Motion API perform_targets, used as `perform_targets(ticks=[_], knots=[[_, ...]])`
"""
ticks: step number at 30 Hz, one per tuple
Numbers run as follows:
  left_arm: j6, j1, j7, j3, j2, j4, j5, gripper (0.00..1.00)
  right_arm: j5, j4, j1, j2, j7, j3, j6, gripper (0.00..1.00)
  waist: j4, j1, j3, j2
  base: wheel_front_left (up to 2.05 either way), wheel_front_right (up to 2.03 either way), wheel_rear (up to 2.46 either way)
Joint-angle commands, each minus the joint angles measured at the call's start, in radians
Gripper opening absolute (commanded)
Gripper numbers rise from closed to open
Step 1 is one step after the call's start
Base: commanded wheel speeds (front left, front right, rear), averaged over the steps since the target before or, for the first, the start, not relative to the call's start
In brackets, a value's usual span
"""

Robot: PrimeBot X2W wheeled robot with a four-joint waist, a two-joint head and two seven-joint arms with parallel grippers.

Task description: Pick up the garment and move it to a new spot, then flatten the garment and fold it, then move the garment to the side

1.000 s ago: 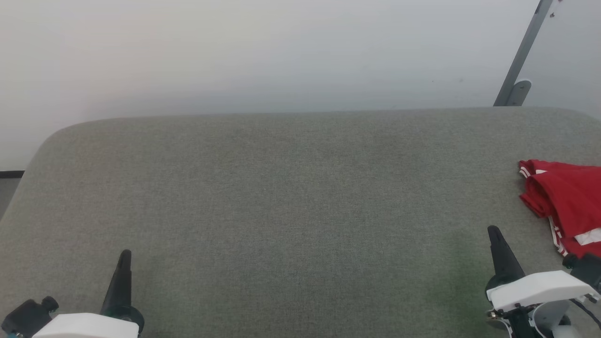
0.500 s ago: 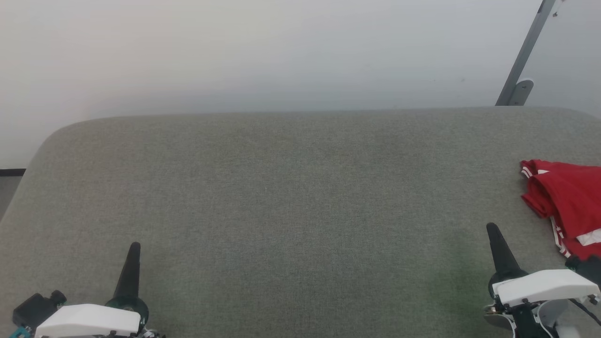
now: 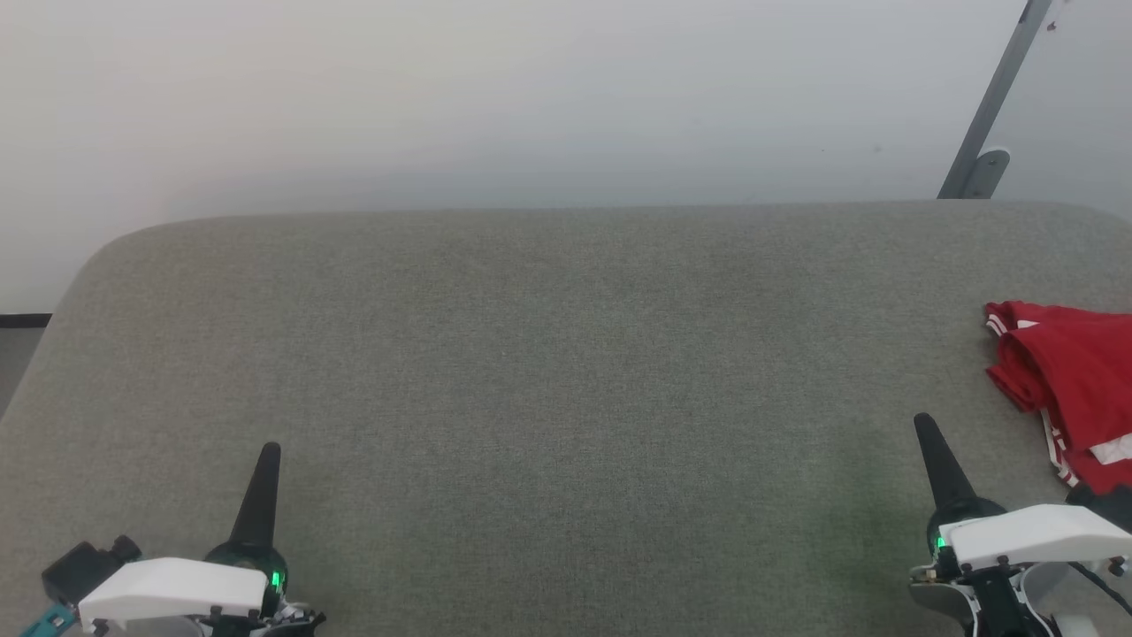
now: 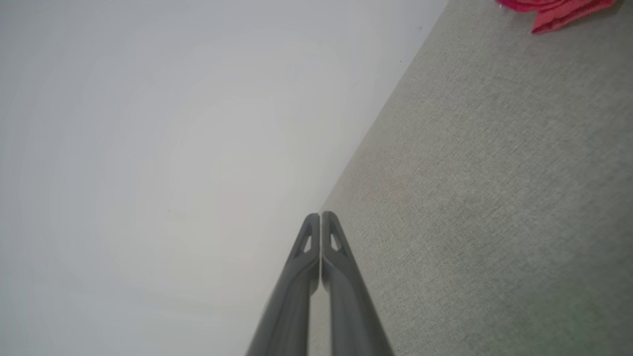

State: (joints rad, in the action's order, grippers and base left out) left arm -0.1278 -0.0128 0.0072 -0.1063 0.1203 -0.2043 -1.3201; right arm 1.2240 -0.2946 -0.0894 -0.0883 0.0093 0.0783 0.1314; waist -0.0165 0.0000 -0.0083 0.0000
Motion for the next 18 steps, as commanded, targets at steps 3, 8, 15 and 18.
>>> perform_targets(ticks=[3, 8, 15, 18], knots=[[-0.003, -0.029, 0.013, -0.006, -0.004, 0.0, -0.038, 0.0, 0.046, 0.017, -0.022, 0.005, 0.013, 0.007, -0.001, 0.0, 0.001, 0.0, 0.001, 0.0, 0.0, 0.0, 0.0], [-0.003, -0.039, 0.023, -0.007, -0.011, -0.004, -0.063, 0.0, 0.081, 0.021, -0.023, 0.008, 0.023, 0.01, -0.001, 0.0, 0.002, 0.0, 0.002, 0.0, 0.0, 0.0, 0.0], [-0.004, -0.05, 0.039, -0.007, -0.021, -0.011, -0.104, 0.0, 0.138, 0.027, -0.024, 0.014, 0.039, 0.015, -0.001, 0.0, 0.005, 0.0, 0.003, 0.0, 0.0, 0.0, 0.0], [-0.004, -0.057, 0.046, -0.008, -0.026, -0.014, -0.123, 0.0, 0.162, 0.029, -0.024, 0.016, 0.045, 0.017, -0.001, 0.0, 0.006, 0.0, 0.004, 0.0, 0.0, 0.0, 0.0]])
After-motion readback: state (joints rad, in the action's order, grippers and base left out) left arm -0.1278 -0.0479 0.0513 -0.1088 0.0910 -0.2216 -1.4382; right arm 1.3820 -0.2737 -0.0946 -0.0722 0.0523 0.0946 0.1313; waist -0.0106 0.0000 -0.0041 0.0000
